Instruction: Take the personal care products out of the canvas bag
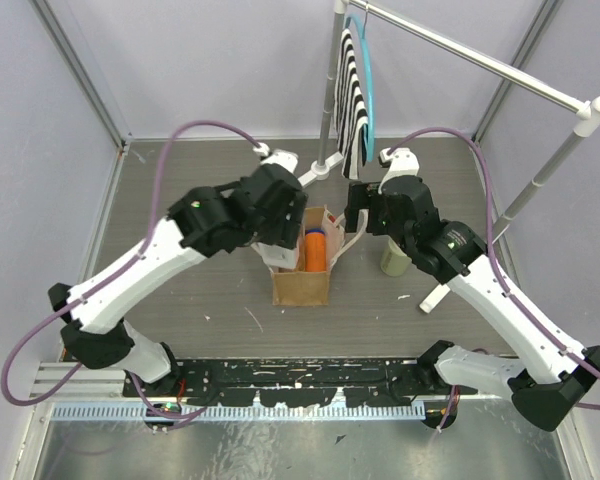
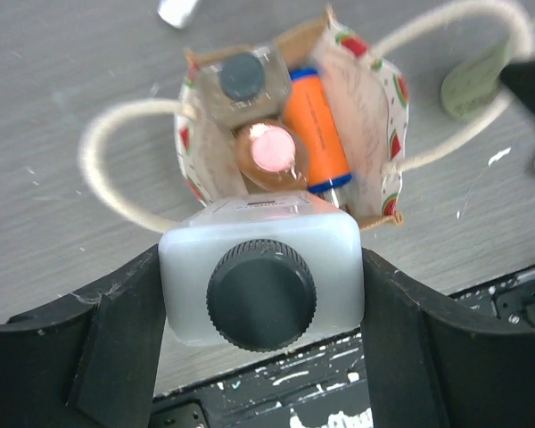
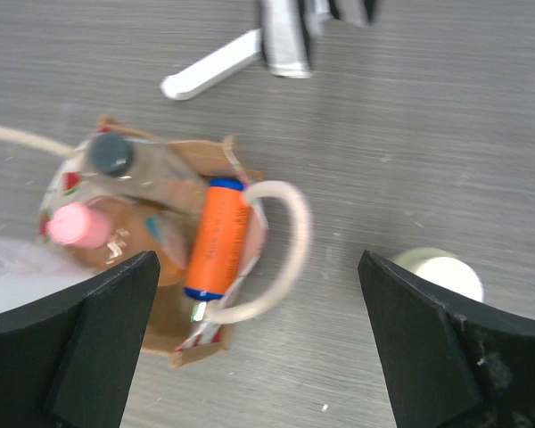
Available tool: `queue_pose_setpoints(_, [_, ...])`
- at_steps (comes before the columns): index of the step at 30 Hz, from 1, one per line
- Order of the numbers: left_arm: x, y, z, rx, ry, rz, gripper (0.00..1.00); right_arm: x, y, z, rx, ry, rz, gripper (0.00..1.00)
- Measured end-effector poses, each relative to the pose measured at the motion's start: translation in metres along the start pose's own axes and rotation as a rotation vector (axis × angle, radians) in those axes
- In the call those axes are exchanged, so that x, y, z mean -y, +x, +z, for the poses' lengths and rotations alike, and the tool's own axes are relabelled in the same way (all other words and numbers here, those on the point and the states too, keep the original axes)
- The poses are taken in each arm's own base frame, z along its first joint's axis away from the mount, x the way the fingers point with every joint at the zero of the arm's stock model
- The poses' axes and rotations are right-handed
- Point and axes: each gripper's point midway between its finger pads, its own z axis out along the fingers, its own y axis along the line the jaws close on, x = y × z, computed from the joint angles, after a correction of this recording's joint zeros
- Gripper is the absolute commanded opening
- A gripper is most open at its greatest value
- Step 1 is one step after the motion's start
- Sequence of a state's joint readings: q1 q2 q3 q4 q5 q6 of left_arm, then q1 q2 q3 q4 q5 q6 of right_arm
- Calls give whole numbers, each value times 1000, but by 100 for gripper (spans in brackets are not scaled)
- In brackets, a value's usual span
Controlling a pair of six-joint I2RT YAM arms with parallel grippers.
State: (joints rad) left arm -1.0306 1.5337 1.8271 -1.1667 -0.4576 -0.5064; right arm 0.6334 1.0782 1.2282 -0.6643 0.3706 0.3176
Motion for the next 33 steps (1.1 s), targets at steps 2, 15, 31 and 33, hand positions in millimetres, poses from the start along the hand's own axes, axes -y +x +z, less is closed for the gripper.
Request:
queue_pose_setpoints(2, [-12, -19, -25, 68, -9, -20, 43, -20, -3, -5, 5, -72, -10, 100])
queue_pose_setpoints(15, [-89, -40, -112, 235, -137, -69, 47, -110, 37, 52, -144, -306, -101, 100])
queue_pose_setpoints(31, [-120, 63, -59, 102, -257, -102, 56, -165, 84, 81, -242, -391, -194, 100])
queue_pose_setpoints(33, [-116, 72, -47, 85, -254, -110, 56, -165, 91, 83, -257, -381, -207, 100])
